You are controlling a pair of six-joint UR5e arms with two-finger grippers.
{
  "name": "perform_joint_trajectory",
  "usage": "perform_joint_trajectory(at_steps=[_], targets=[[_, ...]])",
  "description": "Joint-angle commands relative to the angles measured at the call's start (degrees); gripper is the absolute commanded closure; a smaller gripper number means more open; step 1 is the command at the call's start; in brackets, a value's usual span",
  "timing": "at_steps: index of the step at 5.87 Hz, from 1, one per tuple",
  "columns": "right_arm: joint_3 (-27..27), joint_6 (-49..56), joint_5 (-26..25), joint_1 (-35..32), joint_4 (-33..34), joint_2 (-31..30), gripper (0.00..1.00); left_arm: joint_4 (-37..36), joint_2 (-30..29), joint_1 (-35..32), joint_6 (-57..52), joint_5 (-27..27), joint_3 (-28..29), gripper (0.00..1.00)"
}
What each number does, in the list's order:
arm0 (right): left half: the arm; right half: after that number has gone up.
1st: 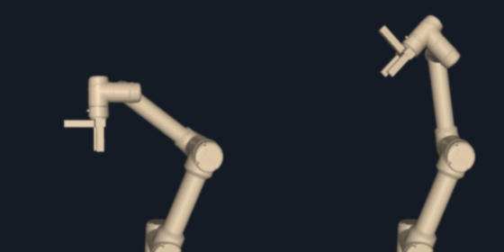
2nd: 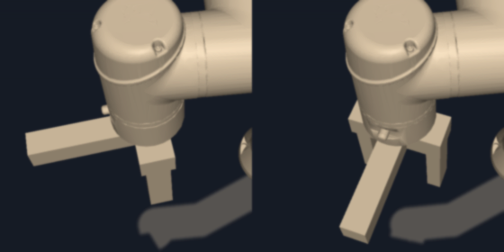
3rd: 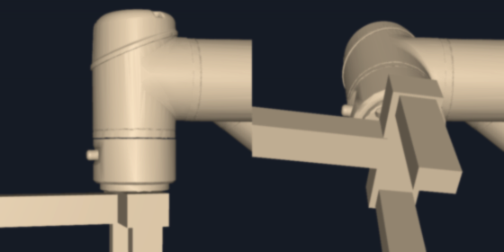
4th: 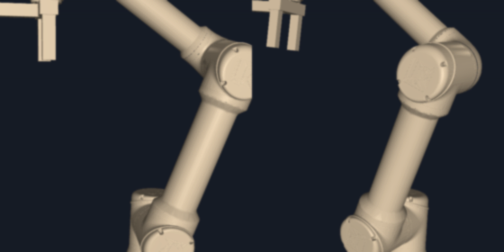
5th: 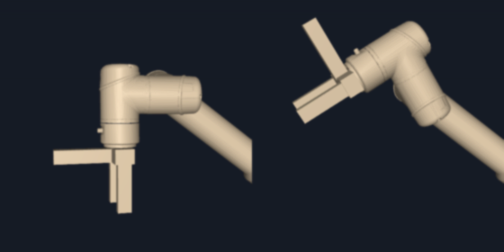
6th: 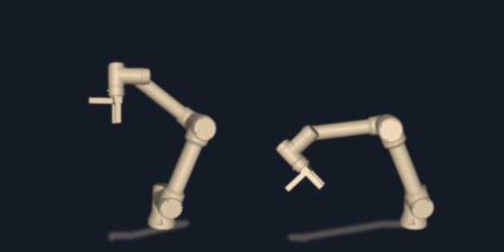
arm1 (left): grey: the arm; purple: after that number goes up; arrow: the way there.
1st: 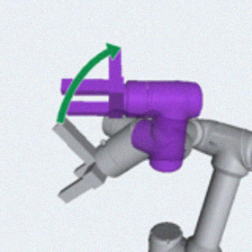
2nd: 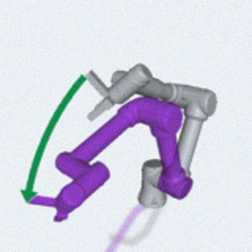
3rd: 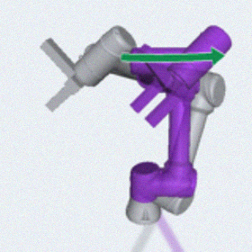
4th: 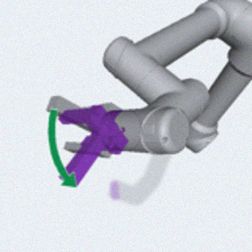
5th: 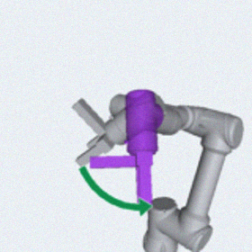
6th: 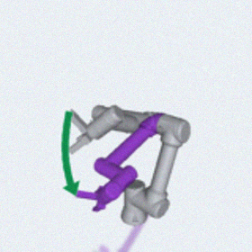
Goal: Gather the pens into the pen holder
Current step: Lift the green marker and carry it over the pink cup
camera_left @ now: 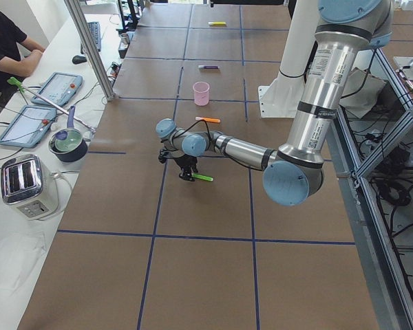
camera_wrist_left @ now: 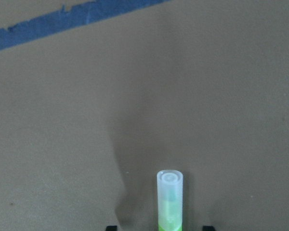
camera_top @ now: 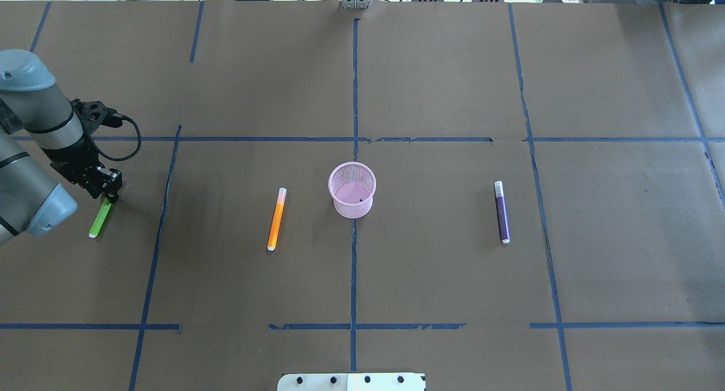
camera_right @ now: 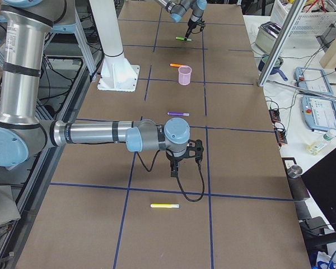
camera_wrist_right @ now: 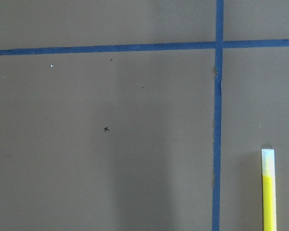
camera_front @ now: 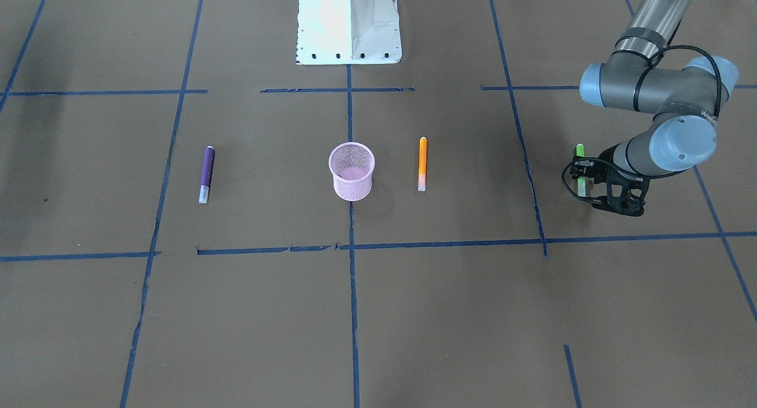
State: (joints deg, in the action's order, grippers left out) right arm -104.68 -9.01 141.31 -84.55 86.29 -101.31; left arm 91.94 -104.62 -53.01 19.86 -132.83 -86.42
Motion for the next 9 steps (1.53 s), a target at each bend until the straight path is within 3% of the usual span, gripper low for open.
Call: perform_joint_trajectory(at_steps=[1,2,4,5,7,8,9], targets=[[0.0,0.0,0.1,0.0,0.0,-0.1,0.0,0.1,-0.4,0.0,0.1,0.0,-0.8,1.0],[0.0,0.0,0.2,0.0,0.0,-0.1,0.0,0.1,-2.1,0.0,0.3,0.0,-2.0,1.0],[-0.1,0.0,0.3,0.0,-0.3,0.0,0.0,-0.4,-7.8,0.1,0.4,-0.2,-10.5,1.0],[-0.3,0.0,0.3,0.0,-0.3,0.1,0.0,0.1,-10.1,2.9,5.5,1.1,-16.9,1.0],[-1.3,0.1,0.0,0.0,-0.5,0.4,0.0,3.0,-17.7,11.1,17.8,15.2,-24.3,1.0],[-1.3,0.1,-0.1,0.0,-2.7,0.4,0.0,15.5,-18.2,16.6,29.8,28.1,-24.2,1.0],[-1.3,0.1,-0.2,0.0,-4.5,0.3,0.0,17.2,-18.4,24.9,30.8,46.0,-24.1,1.0]])
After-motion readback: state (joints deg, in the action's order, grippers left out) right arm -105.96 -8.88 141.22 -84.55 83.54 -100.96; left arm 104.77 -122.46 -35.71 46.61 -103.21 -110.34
